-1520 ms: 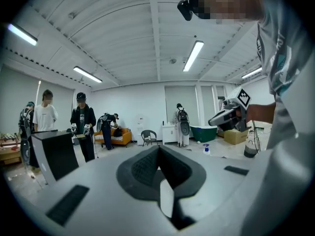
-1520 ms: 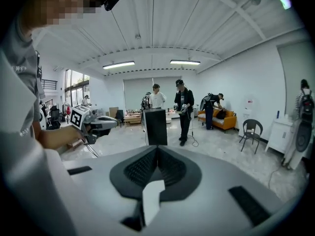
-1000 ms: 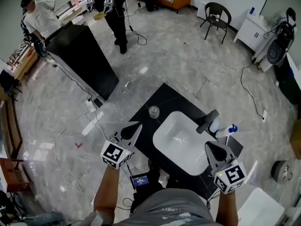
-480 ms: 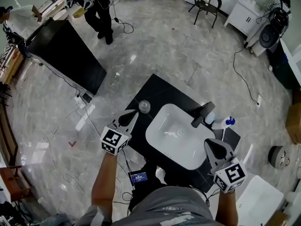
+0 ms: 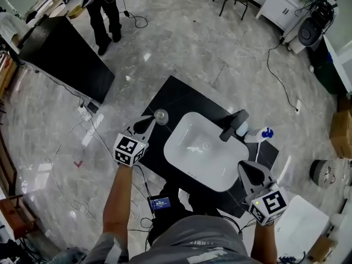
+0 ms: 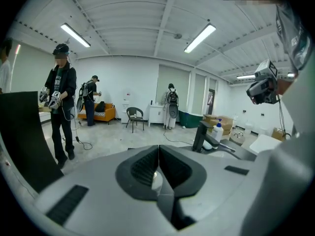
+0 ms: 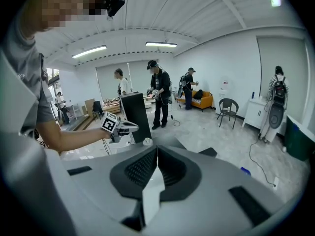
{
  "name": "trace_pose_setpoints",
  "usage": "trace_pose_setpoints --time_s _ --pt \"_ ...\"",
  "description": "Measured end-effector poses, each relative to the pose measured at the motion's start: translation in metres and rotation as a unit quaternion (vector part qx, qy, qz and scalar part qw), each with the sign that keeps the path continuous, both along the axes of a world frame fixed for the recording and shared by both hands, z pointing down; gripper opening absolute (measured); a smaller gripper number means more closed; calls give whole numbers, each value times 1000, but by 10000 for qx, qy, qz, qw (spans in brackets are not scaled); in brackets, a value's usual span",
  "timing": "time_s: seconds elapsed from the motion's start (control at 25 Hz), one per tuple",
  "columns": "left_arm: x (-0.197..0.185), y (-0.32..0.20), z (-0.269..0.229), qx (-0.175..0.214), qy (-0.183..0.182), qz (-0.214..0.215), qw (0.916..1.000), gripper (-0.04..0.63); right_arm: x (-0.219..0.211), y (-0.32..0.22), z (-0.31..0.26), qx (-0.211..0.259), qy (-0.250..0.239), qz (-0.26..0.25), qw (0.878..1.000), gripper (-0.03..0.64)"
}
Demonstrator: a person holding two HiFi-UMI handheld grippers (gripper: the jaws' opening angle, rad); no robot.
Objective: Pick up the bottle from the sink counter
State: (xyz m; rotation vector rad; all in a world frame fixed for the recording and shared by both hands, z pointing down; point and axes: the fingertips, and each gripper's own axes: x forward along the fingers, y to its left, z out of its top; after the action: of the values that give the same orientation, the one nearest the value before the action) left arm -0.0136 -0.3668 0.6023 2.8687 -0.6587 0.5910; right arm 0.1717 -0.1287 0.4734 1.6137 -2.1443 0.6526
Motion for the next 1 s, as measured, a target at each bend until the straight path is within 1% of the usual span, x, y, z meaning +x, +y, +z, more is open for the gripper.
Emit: trace_pose_setpoints --time_s 0.36,0.52,0.72,1.0 --pt "8 -15 25 -69 -113 33 9999 5 -1 7 9 -146 -43 80 9999 5" --pt "9 -22 38 -134 -133 -24 9998 17 -2 10 13 -199 -62 108 9997 5" --pt "10 -29 55 -187 -182 -89 9996 59 -2 13 19 -296 -64 142 9994 5" --pt "19 -36 75 -222 -327 -44 9992 119 -2 14 25 -385 -111 160 9991 5"
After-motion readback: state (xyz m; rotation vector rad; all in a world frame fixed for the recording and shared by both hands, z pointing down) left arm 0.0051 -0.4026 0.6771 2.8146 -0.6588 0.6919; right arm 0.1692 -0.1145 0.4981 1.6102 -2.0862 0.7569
